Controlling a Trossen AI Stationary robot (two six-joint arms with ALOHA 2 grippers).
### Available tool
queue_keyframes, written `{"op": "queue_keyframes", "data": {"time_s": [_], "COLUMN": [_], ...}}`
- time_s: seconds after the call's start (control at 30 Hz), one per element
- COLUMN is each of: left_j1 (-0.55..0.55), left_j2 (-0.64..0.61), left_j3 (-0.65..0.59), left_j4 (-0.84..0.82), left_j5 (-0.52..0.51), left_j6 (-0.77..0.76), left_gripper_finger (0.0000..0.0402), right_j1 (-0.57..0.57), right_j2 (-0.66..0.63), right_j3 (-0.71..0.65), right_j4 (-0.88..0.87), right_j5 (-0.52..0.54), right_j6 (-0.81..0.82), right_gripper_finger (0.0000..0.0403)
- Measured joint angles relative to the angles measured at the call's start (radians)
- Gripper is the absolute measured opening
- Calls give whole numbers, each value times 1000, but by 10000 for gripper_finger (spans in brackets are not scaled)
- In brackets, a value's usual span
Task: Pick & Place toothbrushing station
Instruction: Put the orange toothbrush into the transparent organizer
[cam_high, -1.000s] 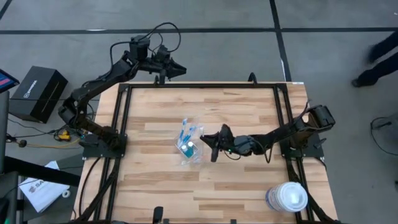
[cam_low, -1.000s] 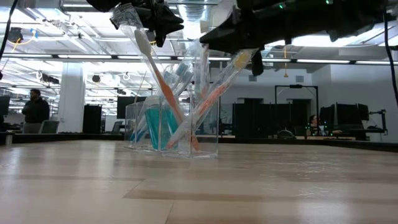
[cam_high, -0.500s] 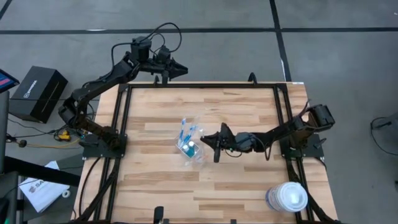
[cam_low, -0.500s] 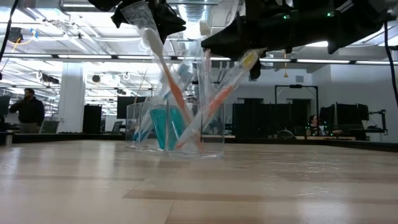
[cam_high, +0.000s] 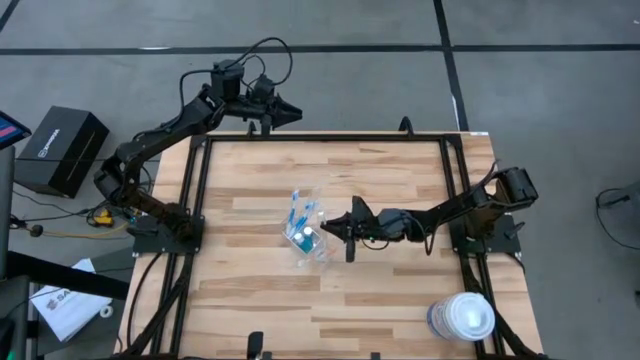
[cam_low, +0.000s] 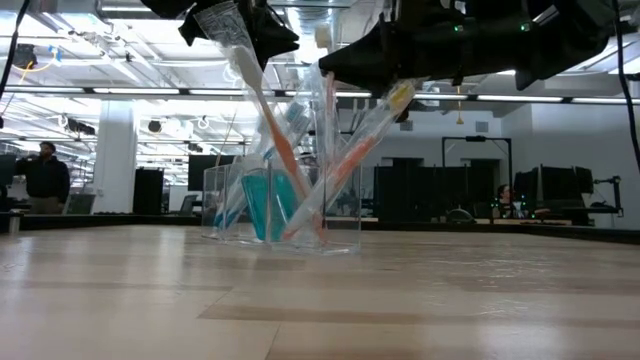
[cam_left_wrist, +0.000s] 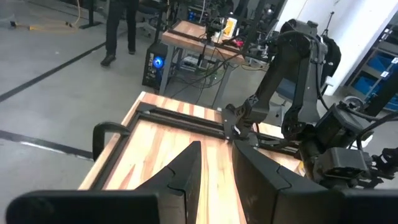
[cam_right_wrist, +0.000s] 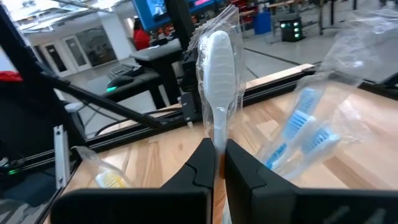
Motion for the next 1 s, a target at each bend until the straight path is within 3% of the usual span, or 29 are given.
{"op": "queue_keyframes", "data": {"time_s": [0.27, 0.5, 1.0], "left_j1": [-3, -19, -27], "left_j2": [0, 0, 0], "left_j3": [-88, -153, -154], "left_j4": [6, 57, 141], "left_j5": [1, 1, 2], "left_j6": [21, 22, -12], "left_gripper_finger": [85, 85, 85], "right_j1": [-30, -34, -48], "right_j2": [0, 0, 0], "right_j3": [0, -32, -86], "right_j4": [-14, -47, 14], "right_j5": [-96, -104, -149], "right_j6": [-15, -15, 3], "right_gripper_finger": [5, 5, 7]}}
